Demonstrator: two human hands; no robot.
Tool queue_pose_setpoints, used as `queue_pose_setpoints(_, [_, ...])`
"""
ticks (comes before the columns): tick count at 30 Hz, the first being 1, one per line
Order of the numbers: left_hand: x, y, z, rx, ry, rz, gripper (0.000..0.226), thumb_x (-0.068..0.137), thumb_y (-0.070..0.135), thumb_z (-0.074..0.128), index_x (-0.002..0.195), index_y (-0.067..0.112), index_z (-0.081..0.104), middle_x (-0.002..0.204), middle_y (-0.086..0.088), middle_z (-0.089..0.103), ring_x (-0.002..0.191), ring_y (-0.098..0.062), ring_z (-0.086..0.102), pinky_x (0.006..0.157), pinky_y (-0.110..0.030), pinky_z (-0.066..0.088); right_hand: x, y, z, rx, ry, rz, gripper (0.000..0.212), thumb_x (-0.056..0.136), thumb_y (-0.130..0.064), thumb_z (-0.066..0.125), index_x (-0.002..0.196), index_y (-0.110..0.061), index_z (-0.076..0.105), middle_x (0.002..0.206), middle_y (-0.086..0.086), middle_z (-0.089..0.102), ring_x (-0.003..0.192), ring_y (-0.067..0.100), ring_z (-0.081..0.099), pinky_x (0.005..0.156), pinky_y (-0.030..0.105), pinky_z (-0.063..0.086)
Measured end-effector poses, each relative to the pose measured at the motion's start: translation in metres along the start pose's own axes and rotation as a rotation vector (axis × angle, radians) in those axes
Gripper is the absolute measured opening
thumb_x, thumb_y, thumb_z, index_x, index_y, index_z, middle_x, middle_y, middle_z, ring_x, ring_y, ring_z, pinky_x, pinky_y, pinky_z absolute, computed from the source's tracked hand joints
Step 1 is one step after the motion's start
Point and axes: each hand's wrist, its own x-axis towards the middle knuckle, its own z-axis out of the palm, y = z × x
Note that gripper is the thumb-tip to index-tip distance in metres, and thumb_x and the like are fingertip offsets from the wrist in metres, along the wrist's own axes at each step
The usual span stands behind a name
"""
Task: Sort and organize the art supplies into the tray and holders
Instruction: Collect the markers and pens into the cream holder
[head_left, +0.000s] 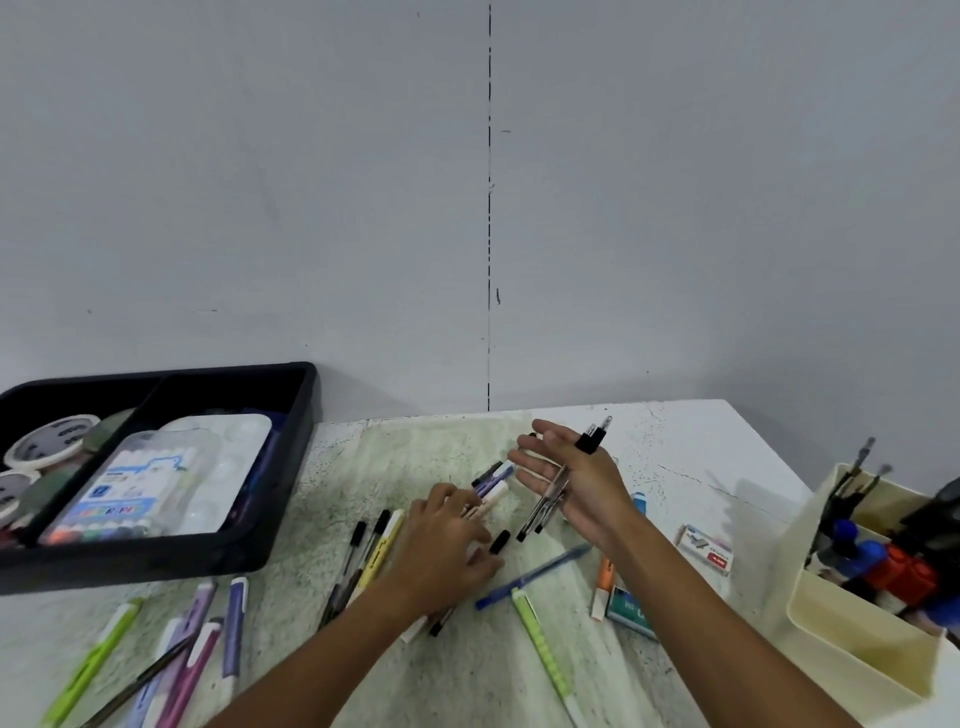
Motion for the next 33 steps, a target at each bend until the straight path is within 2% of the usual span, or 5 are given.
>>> queue_pose_setpoints(8, [0.005,0.012,0.011,-0.16,0.029,-0.218,0.009,0.075,0.029,0.07,0.079,0.023,0.075,0.107,0.012,0.056,0.111,-0.011,0.038,0.084,-0.034,0.026,-0.008,0.014,-0.012,-0.019,0.053,-0.004,0.027,0.099,-0.011,0.05,0.122,-0.001,0.059,0.116,0.022,0.065,0.102,0.031,0.068,0.092,0.041,0.053])
queue_pose_setpoints(14, [0.035,0.036,-0.024,-1.113,0.123,-0.69,0.012,0.081,0.005,0.071,0.072,0.013,0.073,0.085,-0.001,0.071,0.088,-0.016,0.064,0.081,-0.028,0.05,-0.018,0.009,-0.012,-0.101,-0.043,0.014,0.028,0.097,-0.016,0.053,0.123,-0.009,0.06,0.118,0.016,0.066,0.103,0.027,0.068,0.091,0.042,0.054])
queue_pose_setpoints(19, [0.057,0.049,-0.045,-1.382,0.04,-0.81,0.009,0.083,0.002,0.067,0.078,0.008,0.074,0.082,-0.008,0.073,0.077,-0.019,0.067,0.071,-0.029,0.052,-0.028,0.014,-0.003,-0.124,-0.267,0.149,0.027,0.097,-0.015,0.053,0.122,-0.008,0.059,0.112,0.019,0.069,0.094,0.032,0.07,0.088,0.051,0.053])
queue_pose_setpoints(26, [0.067,0.047,-0.037,-1.226,-0.014,-0.74,0.005,0.087,0.014,0.066,0.087,0.014,0.07,0.09,-0.002,0.069,0.089,-0.016,0.061,0.079,-0.027,0.048,-0.027,0.005,-0.018,-0.048,-0.181,0.177,0.023,0.095,-0.001,0.05,0.115,0.0,0.061,0.076,0.014,0.066,0.048,0.013,0.048,0.048,0.025,0.044])
queue_pose_setpoints(33, [0.04,0.054,-0.004,-0.492,-0.172,-0.296,0.021,0.077,0.036,0.071,0.094,0.023,0.072,0.092,0.01,0.064,0.086,-0.006,0.055,0.088,-0.03,0.045,-0.03,-0.019,-0.04,0.102,-0.022,-0.017,0.027,0.078,-0.011,0.067,0.104,-0.002,0.064,0.064,0.007,0.06,0.035,0.006,0.034,0.039,0.02,0.034])
